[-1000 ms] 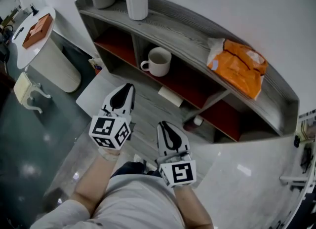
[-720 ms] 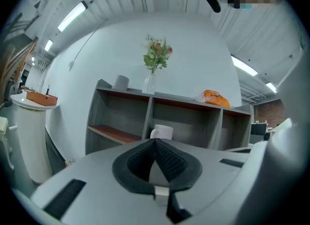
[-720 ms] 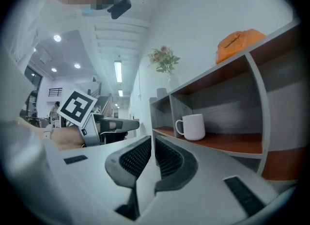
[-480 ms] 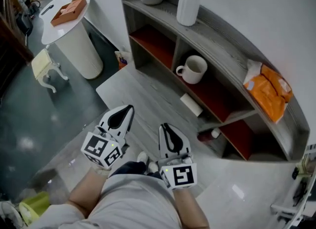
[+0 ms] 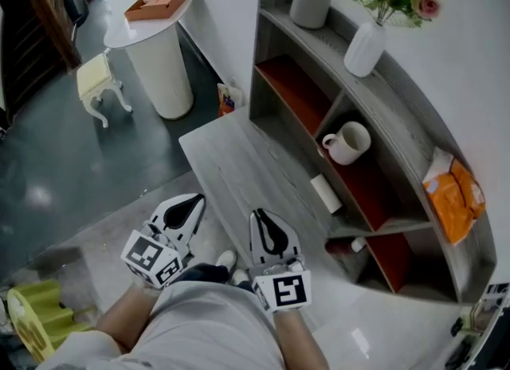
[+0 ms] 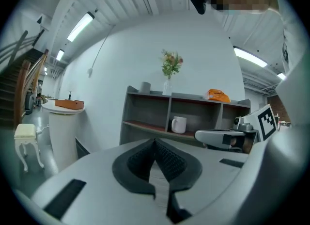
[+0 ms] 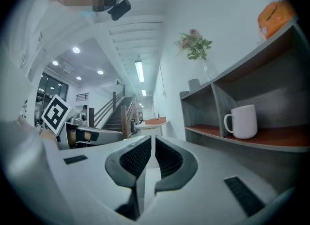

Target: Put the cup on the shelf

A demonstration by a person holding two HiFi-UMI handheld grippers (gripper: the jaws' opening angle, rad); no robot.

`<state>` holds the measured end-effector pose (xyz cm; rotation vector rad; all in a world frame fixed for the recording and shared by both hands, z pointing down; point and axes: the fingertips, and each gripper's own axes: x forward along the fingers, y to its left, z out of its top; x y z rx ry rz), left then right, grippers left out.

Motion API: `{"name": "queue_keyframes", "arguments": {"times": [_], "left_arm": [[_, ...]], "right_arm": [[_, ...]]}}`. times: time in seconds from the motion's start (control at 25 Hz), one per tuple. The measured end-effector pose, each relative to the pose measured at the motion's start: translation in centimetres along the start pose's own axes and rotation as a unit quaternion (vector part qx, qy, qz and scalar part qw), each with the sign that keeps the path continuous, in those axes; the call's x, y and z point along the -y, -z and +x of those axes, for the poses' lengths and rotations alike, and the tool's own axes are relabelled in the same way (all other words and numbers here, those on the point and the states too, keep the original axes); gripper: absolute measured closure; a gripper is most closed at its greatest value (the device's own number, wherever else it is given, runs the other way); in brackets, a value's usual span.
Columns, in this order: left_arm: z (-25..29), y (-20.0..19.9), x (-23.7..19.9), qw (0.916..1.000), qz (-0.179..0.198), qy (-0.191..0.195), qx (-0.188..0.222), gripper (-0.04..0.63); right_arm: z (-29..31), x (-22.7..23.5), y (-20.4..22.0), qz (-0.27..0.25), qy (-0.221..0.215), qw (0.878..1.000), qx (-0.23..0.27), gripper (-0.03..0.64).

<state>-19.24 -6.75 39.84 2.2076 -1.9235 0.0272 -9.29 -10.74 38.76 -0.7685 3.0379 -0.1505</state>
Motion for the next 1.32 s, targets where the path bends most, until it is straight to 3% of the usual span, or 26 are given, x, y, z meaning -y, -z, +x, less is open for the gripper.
{"name": "queue_keyframes", "arguments": {"times": [0.44,1.32], "left_arm": [[-2.8,0.6,-3.0,0.9988,-0.016,-0.046,0.003,0.580],[-0.4,1.4,-2.0,0.9992,-0.032,-0.025,0.007,0.578]], "right_arm": [[2.7,-4.1,0.7,-0.035,-0.087,0.995,-0.027,0.581],[2.3,-2.9,1.0,-0.030,-0.083,0.996,-0.034,0.581]]}}
